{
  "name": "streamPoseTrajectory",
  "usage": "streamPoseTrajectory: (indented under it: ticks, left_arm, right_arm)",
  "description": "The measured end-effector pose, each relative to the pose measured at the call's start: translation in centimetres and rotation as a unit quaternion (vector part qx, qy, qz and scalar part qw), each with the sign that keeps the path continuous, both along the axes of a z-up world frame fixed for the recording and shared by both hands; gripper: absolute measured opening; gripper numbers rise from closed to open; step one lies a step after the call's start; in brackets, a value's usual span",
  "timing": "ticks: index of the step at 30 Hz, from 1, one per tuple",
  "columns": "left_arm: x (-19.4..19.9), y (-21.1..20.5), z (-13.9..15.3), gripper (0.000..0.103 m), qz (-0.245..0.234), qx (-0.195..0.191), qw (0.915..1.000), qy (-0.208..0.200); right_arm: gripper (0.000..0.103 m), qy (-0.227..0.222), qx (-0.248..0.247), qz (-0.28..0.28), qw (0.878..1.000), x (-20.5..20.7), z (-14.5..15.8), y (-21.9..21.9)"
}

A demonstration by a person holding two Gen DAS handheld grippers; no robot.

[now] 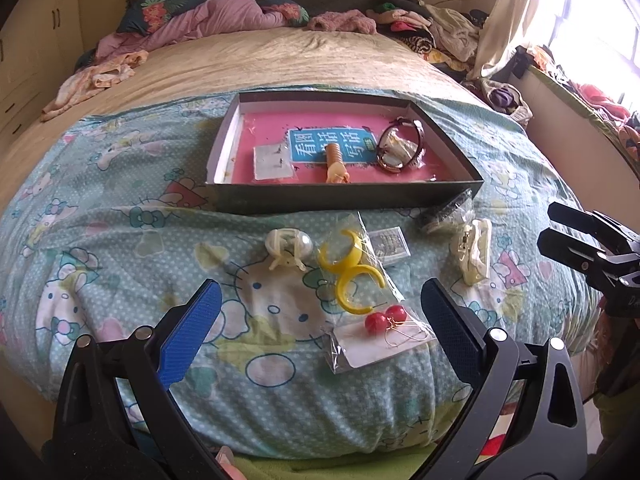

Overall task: Organize jewelry
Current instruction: 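Move right tool to white cloud hair clip while left tool nears yellow bangle bag, then close right tool on cloud clip while left tool grasps the bangle bag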

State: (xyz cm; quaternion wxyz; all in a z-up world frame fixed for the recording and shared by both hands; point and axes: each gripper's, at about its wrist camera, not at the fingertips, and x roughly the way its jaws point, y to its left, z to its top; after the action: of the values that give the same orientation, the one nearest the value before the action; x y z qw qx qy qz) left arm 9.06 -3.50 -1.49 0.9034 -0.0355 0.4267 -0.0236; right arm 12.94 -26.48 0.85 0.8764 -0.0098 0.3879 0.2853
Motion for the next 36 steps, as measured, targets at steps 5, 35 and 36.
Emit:
streamPoseTrajectory:
  ticks: [5, 35, 36]
  left_arm:
    - [0.3, -0.7, -1.0, 0.093, -0.015, -0.005, 0.9998, 0.014]
    - [4.9, 0.2, -6.3, 0.069, -0.024, -0.177, 0.9788, 0.1]
    - [5.1, 0.3, -6.3, 0.069, -0.024, -0.177, 0.9788, 0.1]
  right_arm:
    - [0.094, 0.018, -0.004, 0.001, 1.0, 0.2, -1.3, 0.4]
    - [0.094, 0.107, -0.008, -0.016, 0.994, 3.5, -7.1, 1.3]
    - [0.094, 0.111, -0.005, -0.016, 0.994, 3.7, -7.4, 1.4]
